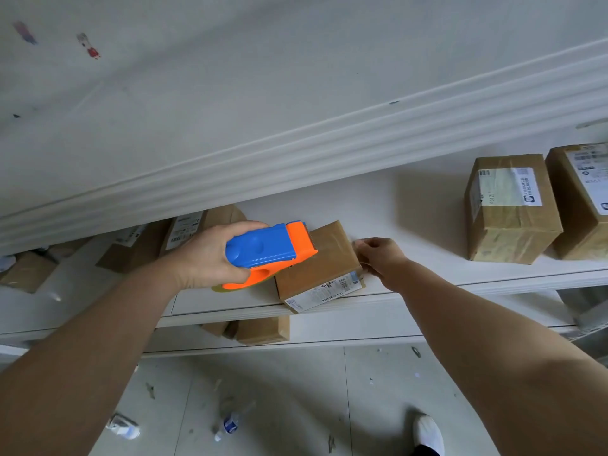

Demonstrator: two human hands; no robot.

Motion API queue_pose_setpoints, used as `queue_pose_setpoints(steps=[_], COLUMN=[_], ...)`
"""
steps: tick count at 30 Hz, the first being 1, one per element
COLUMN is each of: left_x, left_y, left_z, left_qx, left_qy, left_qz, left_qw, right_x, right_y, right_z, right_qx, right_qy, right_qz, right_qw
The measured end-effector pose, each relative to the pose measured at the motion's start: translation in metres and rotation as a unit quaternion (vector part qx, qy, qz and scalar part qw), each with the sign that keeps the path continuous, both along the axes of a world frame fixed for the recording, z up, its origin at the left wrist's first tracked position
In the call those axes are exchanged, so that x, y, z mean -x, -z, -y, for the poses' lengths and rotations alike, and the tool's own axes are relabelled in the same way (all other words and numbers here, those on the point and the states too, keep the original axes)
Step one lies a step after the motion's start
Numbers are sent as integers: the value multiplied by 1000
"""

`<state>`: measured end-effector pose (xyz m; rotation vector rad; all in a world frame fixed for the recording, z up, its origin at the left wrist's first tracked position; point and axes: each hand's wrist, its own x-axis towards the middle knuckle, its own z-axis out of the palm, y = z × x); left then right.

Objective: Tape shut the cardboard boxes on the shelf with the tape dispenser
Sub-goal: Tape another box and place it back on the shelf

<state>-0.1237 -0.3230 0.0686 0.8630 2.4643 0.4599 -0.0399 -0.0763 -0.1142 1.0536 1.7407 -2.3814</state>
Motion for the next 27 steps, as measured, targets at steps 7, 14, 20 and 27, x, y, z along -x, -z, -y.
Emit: queue_pose_setpoints(steps=[7,14,20,27], left_x=[-1,0,-6,-8], left_y=[1,0,-3,-7], left_z=[1,7,9,14], left_qx=[-5,0,3,33], left_qy=[1,-6,-9,-12], left_qz=[7,-4,3,4], left_qw=[1000,1000,1000,999], right_x=[1,-4,-7,-21], right_y=[-2,0,-51,-45], right_z=[12,8,9,38], right_qx=[-109,-288,-382,-542], right_qy=[12,-93,-152,-401], right_qz=[12,91,-101,-74], right_qw=[994,949,906,735])
